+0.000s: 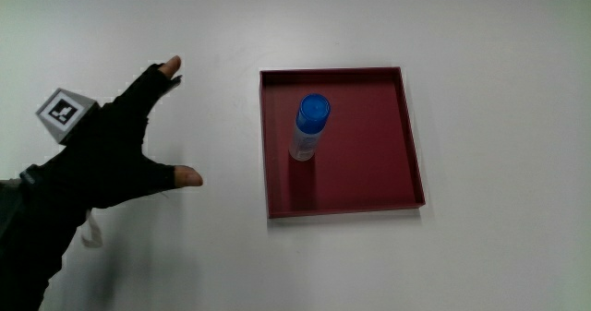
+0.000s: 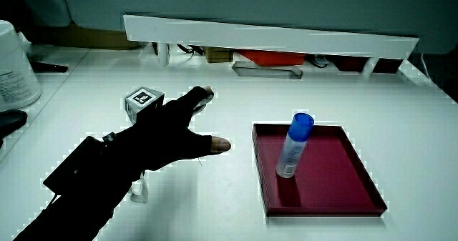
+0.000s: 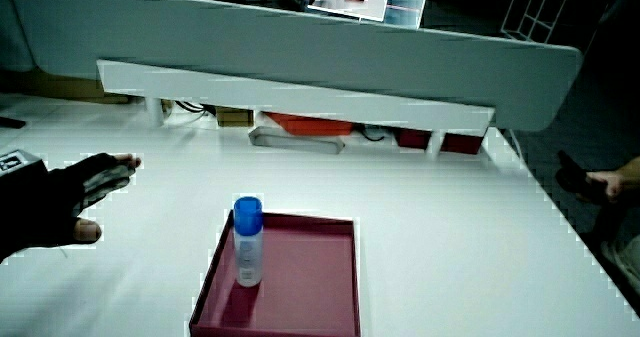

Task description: Pick glue from plate

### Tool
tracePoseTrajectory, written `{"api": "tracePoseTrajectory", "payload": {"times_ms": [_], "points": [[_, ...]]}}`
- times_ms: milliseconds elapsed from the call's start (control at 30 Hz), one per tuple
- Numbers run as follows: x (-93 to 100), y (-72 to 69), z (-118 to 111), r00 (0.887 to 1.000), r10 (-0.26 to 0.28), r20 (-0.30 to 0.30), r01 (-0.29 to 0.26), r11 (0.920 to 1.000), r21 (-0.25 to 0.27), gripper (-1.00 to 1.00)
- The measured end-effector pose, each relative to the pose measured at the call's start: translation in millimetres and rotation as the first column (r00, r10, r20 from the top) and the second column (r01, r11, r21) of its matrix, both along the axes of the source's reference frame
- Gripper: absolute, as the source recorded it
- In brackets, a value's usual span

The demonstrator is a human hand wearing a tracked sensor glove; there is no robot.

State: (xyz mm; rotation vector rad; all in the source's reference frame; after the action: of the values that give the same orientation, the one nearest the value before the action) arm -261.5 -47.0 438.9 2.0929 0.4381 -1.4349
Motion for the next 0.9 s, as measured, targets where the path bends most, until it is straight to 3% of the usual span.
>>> {"api": "tracePoseTrajectory", "payload": {"times_ms": [100,133,167,200,233,267,333,367,400,433,500,533,567,600,733,800,833,867,900], "points": [[10.8,-2.1,3.1,1.0,0.009,-0.001,-0.009,0.9995,-0.03,0.0],[16.6,-2.0,2.1,0.999,0.002,-0.039,-0.004,0.9991,-0.043,0.0],[20.0,-2.5,2.9,1.0,0.012,0.005,-0.012,0.9981,-0.061,0.0],[24.0,-3.4,3.9,1.0,0.024,0.01,-0.024,0.9989,-0.041,0.0],[29.9,-3.4,2.4,0.999,0.037,-0.032,-0.038,0.999,-0.025,0.0],[30.6,-3.8,5.8,0.999,0.038,0.004,-0.038,0.9991,-0.017,0.0],[37.2,-3.7,8.0,1.0,0.028,-0.008,-0.029,0.9982,-0.053,0.0],[36.8,-5.3,15.3,0.999,0.036,0.041,-0.034,0.9988,-0.035,0.0],[44.7,-4.1,11.0,1.0,0.026,-0.004,-0.026,0.9959,-0.087,0.0],[48.9,-4.9,12.1,0.999,0.043,0.022,-0.041,0.9949,-0.092,0.0],[58.1,-6.0,13.7,0.999,0.05,0.017,-0.049,0.9958,-0.078,0.0],[60.6,-7.1,16.0,0.997,0.062,0.044,-0.06,0.997,-0.048,0.0],[64.9,-7.1,14.6,0.998,0.057,0.024,-0.056,0.9968,-0.057,0.0],[67.0,-7.6,16.6,0.997,0.057,0.053,-0.053,0.9963,-0.068,0.0],[83.4,-8.1,19.0,0.998,0.066,0.005,-0.065,0.993,-0.099,0.0],[89.0,-9.3,24.8,0.997,0.076,0.018,-0.074,0.9931,-0.091,0.0],[91.6,-9.5,25.1,0.994,0.079,0.07,-0.071,0.9919,-0.105,0.0],[96.6,-9.5,24.8,0.997,0.076,0.016,-0.074,0.9913,-0.109,0.0],[99.3,-10.1,27.0,0.996,0.082,0.017,-0.08,0.9913,-0.104,0.0]]}}
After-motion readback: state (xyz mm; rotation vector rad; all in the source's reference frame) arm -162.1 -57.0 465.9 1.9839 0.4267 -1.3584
